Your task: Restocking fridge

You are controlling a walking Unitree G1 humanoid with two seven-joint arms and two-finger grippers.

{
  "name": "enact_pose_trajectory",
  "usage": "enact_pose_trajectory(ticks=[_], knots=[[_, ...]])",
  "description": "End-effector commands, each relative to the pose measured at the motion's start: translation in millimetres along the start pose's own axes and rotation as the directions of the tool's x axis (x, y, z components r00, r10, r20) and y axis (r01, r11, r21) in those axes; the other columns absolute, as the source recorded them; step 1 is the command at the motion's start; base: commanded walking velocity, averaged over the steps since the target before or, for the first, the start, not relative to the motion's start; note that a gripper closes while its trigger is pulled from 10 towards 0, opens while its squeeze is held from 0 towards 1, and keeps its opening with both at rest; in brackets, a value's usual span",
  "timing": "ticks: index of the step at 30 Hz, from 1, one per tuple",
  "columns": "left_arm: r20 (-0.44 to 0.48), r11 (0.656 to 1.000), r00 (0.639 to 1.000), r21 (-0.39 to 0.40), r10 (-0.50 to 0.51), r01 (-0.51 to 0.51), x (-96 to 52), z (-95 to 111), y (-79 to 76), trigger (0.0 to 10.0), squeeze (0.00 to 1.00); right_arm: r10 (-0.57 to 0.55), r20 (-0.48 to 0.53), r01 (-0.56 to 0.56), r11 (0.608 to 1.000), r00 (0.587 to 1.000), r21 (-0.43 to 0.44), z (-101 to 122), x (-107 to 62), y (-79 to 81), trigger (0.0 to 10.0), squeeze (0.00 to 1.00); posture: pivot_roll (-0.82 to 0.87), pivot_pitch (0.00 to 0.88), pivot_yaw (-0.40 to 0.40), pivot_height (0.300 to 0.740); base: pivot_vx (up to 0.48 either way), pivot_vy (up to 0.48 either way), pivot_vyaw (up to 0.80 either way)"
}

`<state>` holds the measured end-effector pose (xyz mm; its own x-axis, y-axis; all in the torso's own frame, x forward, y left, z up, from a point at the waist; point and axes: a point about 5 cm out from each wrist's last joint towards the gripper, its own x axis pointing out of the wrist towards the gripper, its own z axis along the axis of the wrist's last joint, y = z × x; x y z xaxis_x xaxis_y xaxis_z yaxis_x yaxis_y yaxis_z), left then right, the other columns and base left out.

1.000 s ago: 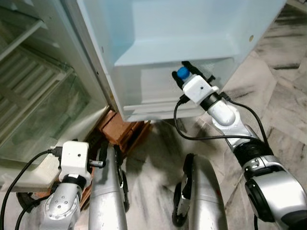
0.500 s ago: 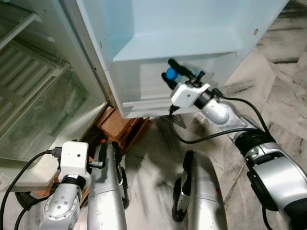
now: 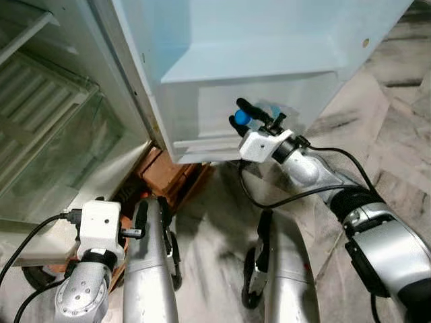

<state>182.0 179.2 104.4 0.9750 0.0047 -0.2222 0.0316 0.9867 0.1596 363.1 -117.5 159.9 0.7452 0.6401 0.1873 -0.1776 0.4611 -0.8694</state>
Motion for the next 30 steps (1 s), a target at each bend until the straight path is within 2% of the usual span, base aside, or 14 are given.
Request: enact_pose_trajectory(ticks=[1,5,6,12,17,19,20,21,22,23,24,25,27,30], knots=[[-0.023,1.000,1.000,0.024,-0.010,0.011,-4.1,-2,-0.5,10.0,0.00,-0.053,-0.112,0.062,0.995,0.992,0.080,-15,-8.5,-0.5,10.0,0.00,0.22,0.360,-0.010,0.541,0.000,0.000,0.00],[-0.029,1.000,0.999,0.028,-0.013,0.014,-5.3,-1,1.1,10.0,0.00,-0.091,-0.266,0.143,0.972,0.960,0.186,-30,-16.8,3.7,10.0,0.00,0.23,0.375,0.007,0.541,0.000,0.000,0.00],[-0.029,1.000,0.999,0.028,-0.013,0.014,-5.3,-1,1.1,10.0,0.00,-0.091,-0.266,0.143,0.972,0.960,0.186,-30,-16.8,3.7,10.0,0.00,0.23,0.375,0.007,0.541,0.000,0.000,0.00],[-0.032,0.999,0.999,0.045,-0.009,0.011,-4.1,0,3.8,10.0,0.00,-0.177,-0.389,0.304,0.907,0.904,0.292,-39,-16.1,-4.2,10.0,0.00,0.24,0.368,0.018,0.541,0.000,0.000,0.00],[-0.028,0.999,1.000,0.051,-0.006,0.007,-1.5,1,4.7,10.0,0.00,-0.198,-0.476,0.378,0.869,0.857,0.319,-50,-24.1,-10.0,10.0,0.00,0.24,0.362,0.019,0.541,0.000,0.000,0.00],[-0.021,0.998,1.000,0.061,-0.002,0.003,1.6,2,4.8,10.0,0.00,-0.211,-0.591,0.498,0.782,0.778,0.376,-67,-39.7,-16.5,10.0,0.00,0.24,0.355,0.020,0.541,0.000,0.000,0.00],[-0.021,0.998,1.000,0.061,-0.002,0.003,1.6,2,4.8,10.0,0.00,-0.211,-0.591,0.498,0.782,0.778,0.376,-67,-39.7,-16.5,10.0,0.00,0.24,0.355,0.020,0.541,0.000,0.000,0.00],[-0.020,0.998,1.000,0.063,0.000,0.001,2.9,2,4.9,10.0,0.00,-0.213,-0.598,0.502,0.782,0.773,0.369,-69,-43.7,-17.7,10.0,0.48,0.24,0.350,0.020,0.541,0.000,0.000,0.00],[-0.020,0.998,1.000,0.062,0.000,0.001,3.9,2,5.0,10.0,0.00,-0.212,-0.597,0.497,0.788,0.773,0.364,-69,-44.2,-18.0,10.0,0.48,0.23,0.347,0.021,0.541,0.000,0.000,0.00],[-0.020,0.998,1.000,0.062,0.000,0.001,5.7,2,5.3,10.0,0.00,-0.216,-0.595,0.497,0.790,0.774,0.359,-70,-46.6,-19.5,10.0,0.88,0.23,0.345,0.022,0.541,0.000,0.000,0.00],[-0.020,0.998,1.000,0.062,0.000,0.001,5.7,2,5.3,10.0,0.00,-0.216,-0.595,0.497,0.790,0.774,0.359,-70,-46.6,-19.5,10.0,0.88,0.23,0.345,0.022,0.541,0.000,0.000,0.00],[-0.020,0.998,1.000,0.061,-0.006,0.008,7.5,2,4.8,10.0,0.00,-0.224,-0.607,0.525,0.762,0.762,0.378,-73,-49.7,-21.8,10.0,1.00,0.22,0.337,0.023,0.541,0.000,0.000,0.00],[-0.028,0.998,0.999,0.062,-0.021,0.023,9.9,0,3.6,10.0,0.00,-0.228,-0.622,0.561,0.718,0.749,0.412,-75,-52.2,-22.7,10.0,1.00,0.21,0.328,0.021,0.541,0.000,0.000,0.00],[-0.029,0.997,0.999,0.066,-0.029,0.031,14.7,0,1.5,10.0,0.00,-0.228,-0.595,0.547,0.716,0.771,0.434,-72,-49.7,-24.2,10.0,1.00,0.20,0.314,0.022,0.541,0.000,0.000,0.00]])
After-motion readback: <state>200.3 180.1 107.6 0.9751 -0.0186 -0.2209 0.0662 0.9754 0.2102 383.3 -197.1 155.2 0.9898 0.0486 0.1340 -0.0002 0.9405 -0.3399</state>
